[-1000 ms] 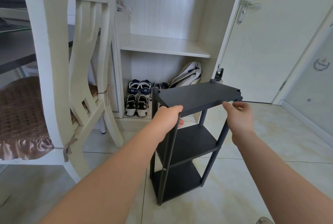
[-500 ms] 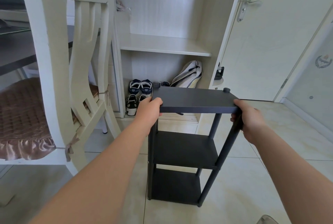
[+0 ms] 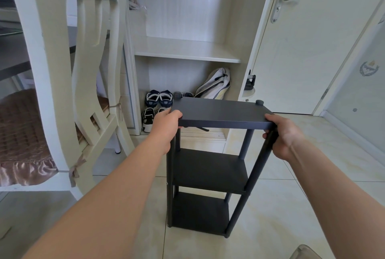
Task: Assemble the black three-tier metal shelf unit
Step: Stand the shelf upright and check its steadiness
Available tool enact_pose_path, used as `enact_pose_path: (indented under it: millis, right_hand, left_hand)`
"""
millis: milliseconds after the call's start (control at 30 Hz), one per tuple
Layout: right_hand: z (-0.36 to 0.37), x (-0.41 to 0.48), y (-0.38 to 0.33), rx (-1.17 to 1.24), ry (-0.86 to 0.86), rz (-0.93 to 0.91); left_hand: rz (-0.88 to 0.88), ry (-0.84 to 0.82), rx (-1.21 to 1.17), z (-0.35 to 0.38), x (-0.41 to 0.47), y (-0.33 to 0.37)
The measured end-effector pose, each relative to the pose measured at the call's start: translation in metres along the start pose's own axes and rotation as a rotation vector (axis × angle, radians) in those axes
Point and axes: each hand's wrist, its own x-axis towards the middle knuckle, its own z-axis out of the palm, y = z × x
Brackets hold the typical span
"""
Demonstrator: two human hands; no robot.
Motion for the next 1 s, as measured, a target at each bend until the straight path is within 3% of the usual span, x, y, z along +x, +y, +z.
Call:
enact_pose_path:
  millis: [267,433,533,767,900,1000]
  right_hand:
    - [0.013,-0.016,0.012,0.102,0.081,-0.016]
    - [0.004,-0.029,0.011,0.086,-0.211,0.056]
    - [-0.005,-0.032,0.011,0.007,-0.283,0.064]
    - [0.014,-0.043,0.027,0.192,-0.145,0.009]
    - [0.028,-0.053,0.037,0.288,-0.158,0.014]
    - [0.028,-0.059,0.037,0.185,-0.348,0.060]
  left_hand:
    - [-0.012,0.051,0.161,0.018,-0.009,-0.004]
    - [-0.066,0.022,0.153,0.012,0.005,-0.006]
    - [-0.078,0.003,0.154,0.019,0.002,-0.003]
    - [-0.037,0.006,0.150,0.026,0.004,-0.005]
    - [0.002,-0.174,0.212,0.029,-0.002,-0.004]
    - [-0.165,-0.323,0.070,0.046,-0.015,-0.001]
